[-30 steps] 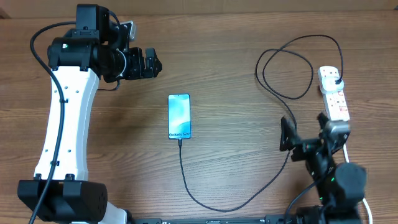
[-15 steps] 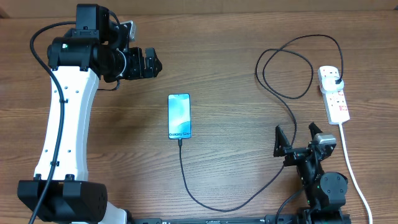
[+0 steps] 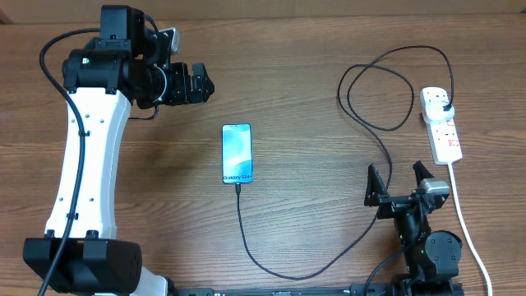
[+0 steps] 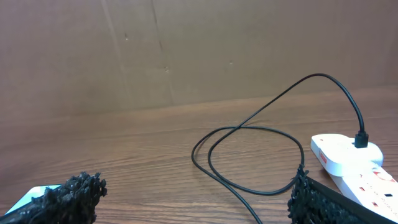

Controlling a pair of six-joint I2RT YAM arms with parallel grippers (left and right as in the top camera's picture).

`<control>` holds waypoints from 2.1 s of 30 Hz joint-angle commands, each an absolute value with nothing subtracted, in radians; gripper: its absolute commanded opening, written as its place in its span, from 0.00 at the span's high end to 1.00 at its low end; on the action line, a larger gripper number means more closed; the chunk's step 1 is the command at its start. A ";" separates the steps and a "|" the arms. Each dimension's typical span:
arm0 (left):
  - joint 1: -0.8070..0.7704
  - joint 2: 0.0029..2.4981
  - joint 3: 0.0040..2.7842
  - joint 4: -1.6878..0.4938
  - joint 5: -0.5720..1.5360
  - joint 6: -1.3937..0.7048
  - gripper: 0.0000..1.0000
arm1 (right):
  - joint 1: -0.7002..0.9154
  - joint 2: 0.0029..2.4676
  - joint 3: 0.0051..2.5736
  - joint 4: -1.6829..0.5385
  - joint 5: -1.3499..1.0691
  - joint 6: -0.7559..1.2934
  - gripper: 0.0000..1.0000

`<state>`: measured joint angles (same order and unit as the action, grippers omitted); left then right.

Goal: Plug charger to phone and switch on socket

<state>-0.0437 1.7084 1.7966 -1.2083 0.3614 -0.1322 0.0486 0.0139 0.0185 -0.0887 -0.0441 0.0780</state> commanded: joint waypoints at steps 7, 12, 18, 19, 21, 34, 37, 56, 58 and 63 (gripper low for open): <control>-0.039 1.707 1.804 -1.208 0.355 -0.135 0.00 | 0.056 0.003 0.008 -0.080 -0.038 0.081 0.00; -0.039 1.707 1.804 -1.208 0.355 -0.135 0.01 | 0.056 0.003 0.008 -0.080 -0.038 0.081 0.00; -0.039 1.707 1.804 -1.208 0.355 -0.135 0.00 | 0.056 0.003 0.008 -0.080 -0.038 0.081 0.00; -0.039 1.707 1.804 -1.208 0.355 -0.135 0.01 | 0.056 0.003 0.008 -0.080 -0.038 0.081 0.00; -0.039 1.699 1.804 -1.208 0.353 -0.135 0.00 | 0.056 0.003 0.008 -0.080 -0.038 0.081 0.00; -0.039 1.377 1.423 -0.937 0.171 -0.126 0.00 | 0.056 0.003 0.008 -0.080 -0.038 0.081 0.00; -0.039 1.238 1.209 -0.748 0.222 -0.047 0.00 | 0.056 0.003 0.008 -0.080 -0.038 0.081 0.00; -0.039 0.445 0.221 0.029 0.235 0.308 0.00 | 0.056 0.003 0.008 -0.080 -0.038 0.081 0.00; -0.039 0.387 0.168 0.043 0.225 0.316 0.00 | 0.056 0.003 0.008 -0.080 -0.038 0.081 0.00; -0.039 0.265 0.057 0.057 0.199 0.328 0.00 | 0.056 0.003 0.008 -0.080 -0.038 0.081 0.00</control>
<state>-0.0433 0.3290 0.1135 0.0475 0.2287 0.2825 0.0486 0.0109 0.0185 -0.0860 -0.0444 0.0784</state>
